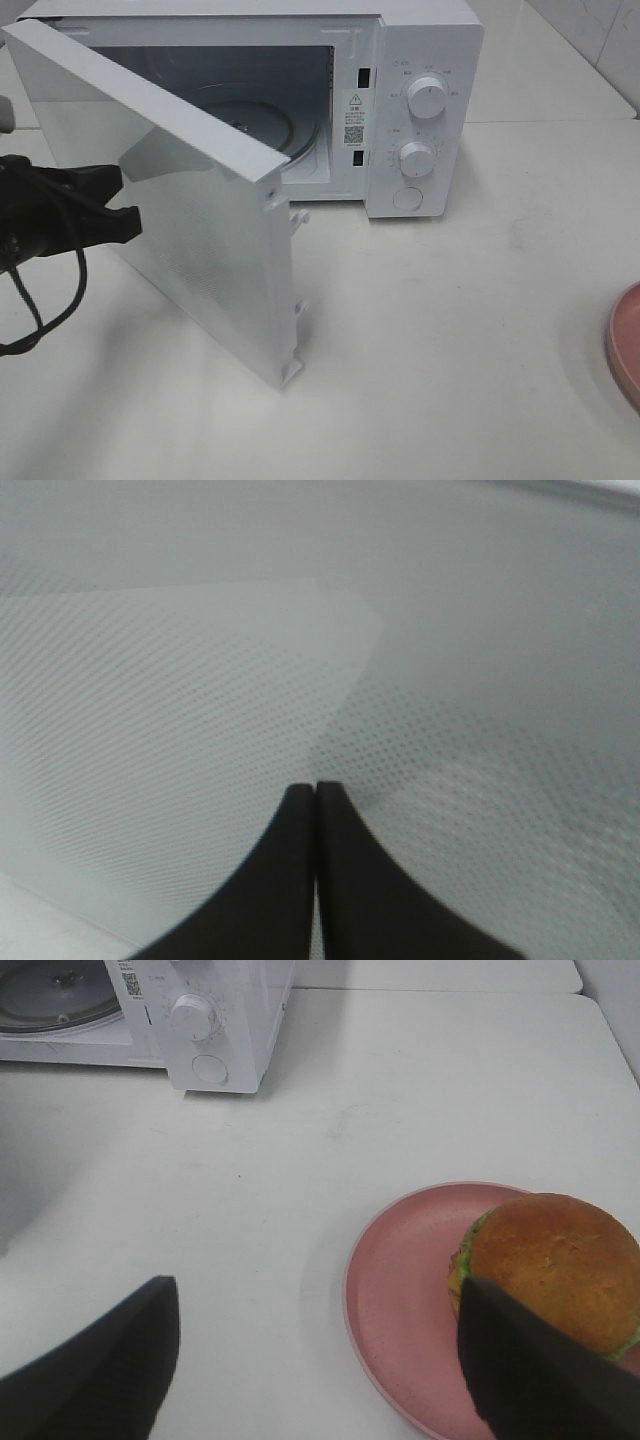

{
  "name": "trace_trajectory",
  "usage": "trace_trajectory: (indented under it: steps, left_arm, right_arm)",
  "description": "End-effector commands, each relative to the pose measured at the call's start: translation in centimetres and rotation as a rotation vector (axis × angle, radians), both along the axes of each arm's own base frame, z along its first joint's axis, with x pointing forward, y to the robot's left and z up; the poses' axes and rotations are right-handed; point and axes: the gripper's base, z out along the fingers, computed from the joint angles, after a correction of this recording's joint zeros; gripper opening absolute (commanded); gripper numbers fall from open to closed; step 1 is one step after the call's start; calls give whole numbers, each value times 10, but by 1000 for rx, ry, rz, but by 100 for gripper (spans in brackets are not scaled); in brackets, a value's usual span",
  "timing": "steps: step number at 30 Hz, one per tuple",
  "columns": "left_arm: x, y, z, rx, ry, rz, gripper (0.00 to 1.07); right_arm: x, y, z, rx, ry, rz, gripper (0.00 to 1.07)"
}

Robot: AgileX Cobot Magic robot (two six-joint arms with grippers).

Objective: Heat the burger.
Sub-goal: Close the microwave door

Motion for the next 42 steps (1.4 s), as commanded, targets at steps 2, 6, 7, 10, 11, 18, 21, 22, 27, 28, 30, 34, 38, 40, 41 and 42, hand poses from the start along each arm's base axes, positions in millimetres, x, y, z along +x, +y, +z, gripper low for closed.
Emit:
trace_trajectory:
  steps: [2,6,7,10,11,18,21,22,27,28,30,34,38,40,41,42]
  left_arm:
    - [5,-15,2,-11,-16,-12,0]
    - [8,-24,1,-23,-12,-11,0]
    - [11,-28,1,-33,-8,-6,0]
    - [14,-37,1,-44,-5,-13,0]
    - [14,-37,1,-44,-5,-13,0]
    - [24,-69,1,-22,6,-59,0]
    - [26,-77,1,-18,2,-68,0]
    - [29,-85,2,-29,3,-71,0]
    - [36,-102,2,-44,18,-76,0]
    - [38,-107,2,-47,21,-80,0]
    - [40,-115,4,-47,13,-88,0]
    - [44,-127,6,-43,-4,-101,0]
    - [57,-147,7,-49,26,-119,0]
    - [59,-150,8,-51,22,-121,0]
    - [59,-150,8,-51,22,-121,0]
    - [64,-154,9,-51,11,-121,0]
  right_arm:
    - [-3,-1,0,0,-37,-1,75]
    - [-3,-1,0,0,-37,-1,75]
    - [-3,-1,0,0,-37,-1,75]
    - [-3,-1,0,0,-37,-1,75]
    - [-3,-1,0,0,-37,-1,75]
    - [-3,-1,0,0,-37,-1,75]
    - [-3,-1,0,0,-37,-1,75]
    - [-3,-1,0,0,-37,-1,75]
    - [-3,-1,0,0,-37,-1,75]
    - [-3,-1,0,0,-37,-1,75]
    - [-3,-1,0,0,-37,-2,75]
    - [-3,-1,0,0,-37,-1,75]
    - [-3,-1,0,0,-37,-1,75]
    - [-3,-1,0,0,-37,-1,75]
    - [-3,-1,0,0,-37,-1,75]
    - [-3,-1,0,0,-37,-1,75]
